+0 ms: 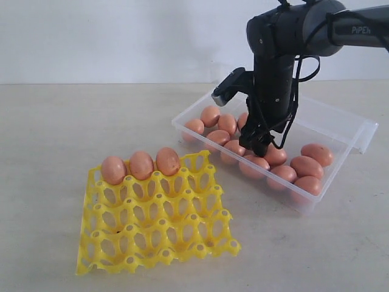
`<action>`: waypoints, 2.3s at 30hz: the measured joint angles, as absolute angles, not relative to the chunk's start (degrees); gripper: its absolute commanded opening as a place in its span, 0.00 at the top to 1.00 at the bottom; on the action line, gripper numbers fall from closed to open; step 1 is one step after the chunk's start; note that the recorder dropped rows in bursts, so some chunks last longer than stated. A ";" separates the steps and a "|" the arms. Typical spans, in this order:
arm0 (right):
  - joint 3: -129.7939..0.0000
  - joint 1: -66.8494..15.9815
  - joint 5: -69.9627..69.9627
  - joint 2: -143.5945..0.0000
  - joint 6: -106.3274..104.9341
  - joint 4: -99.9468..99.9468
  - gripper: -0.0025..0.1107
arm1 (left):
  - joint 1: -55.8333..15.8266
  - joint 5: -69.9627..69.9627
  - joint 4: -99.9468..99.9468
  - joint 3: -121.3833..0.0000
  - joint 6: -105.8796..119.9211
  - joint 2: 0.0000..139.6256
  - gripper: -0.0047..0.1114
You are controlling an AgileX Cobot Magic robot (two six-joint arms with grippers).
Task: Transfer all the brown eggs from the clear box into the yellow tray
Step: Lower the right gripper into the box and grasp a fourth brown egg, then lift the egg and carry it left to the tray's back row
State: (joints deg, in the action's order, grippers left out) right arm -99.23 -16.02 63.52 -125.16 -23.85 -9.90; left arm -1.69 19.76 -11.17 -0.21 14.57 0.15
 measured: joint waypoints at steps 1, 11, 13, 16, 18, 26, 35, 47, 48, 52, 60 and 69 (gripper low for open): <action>-99.23 -16.02 63.41 -125.16 -23.99 -9.81 0.42 | -1.69 19.76 -11.17 -0.21 14.57 0.15 0.92; -99.33 -16.02 62.99 -129.20 -25.45 -9.54 0.42 | -1.69 19.76 -11.17 -0.21 14.57 0.15 0.92; -99.33 -16.02 62.99 -129.56 -25.45 -9.43 0.43 | -1.69 19.76 -11.17 -0.21 14.57 0.15 0.92; -99.33 -16.02 62.85 -130.04 -25.45 -9.19 0.58 | -1.69 19.76 -11.17 -0.21 14.57 0.15 0.92; -99.33 -16.02 62.99 -130.34 -25.45 -8.67 0.77 | -1.69 19.76 -11.17 -0.21 14.57 0.15 0.92; -99.33 -16.02 62.48 -130.34 -24.70 -8.37 0.98 | -1.69 19.76 -11.17 -0.21 14.57 0.15 0.92; -93.04 -16.02 49.12 -125.62 -1.99 -7.97 0.98 | -1.69 19.76 -11.17 -0.21 14.57 0.15 0.92; -44.01 -16.02 -20.72 -99.42 13.48 -7.86 0.98 | -1.69 19.76 -11.17 -0.21 14.57 0.15 0.92; -41.31 -16.02 -25.99 -98.37 14.31 -7.86 0.98 | -1.69 19.76 -11.17 -0.21 14.57 0.15 0.92; -36.29 -16.02 -38.83 -97.47 20.27 -11.42 0.98 | -1.69 19.76 -11.17 -0.21 14.57 0.15 0.92; -36.85 -16.12 -48.88 -97.34 30.05 -44.17 0.98 | -1.69 19.76 -11.17 -0.21 14.57 0.15 0.92; -40.85 -16.12 -54.27 -102.12 31.42 -44.83 0.98 | -1.69 19.76 -11.17 -0.21 14.57 0.15 0.92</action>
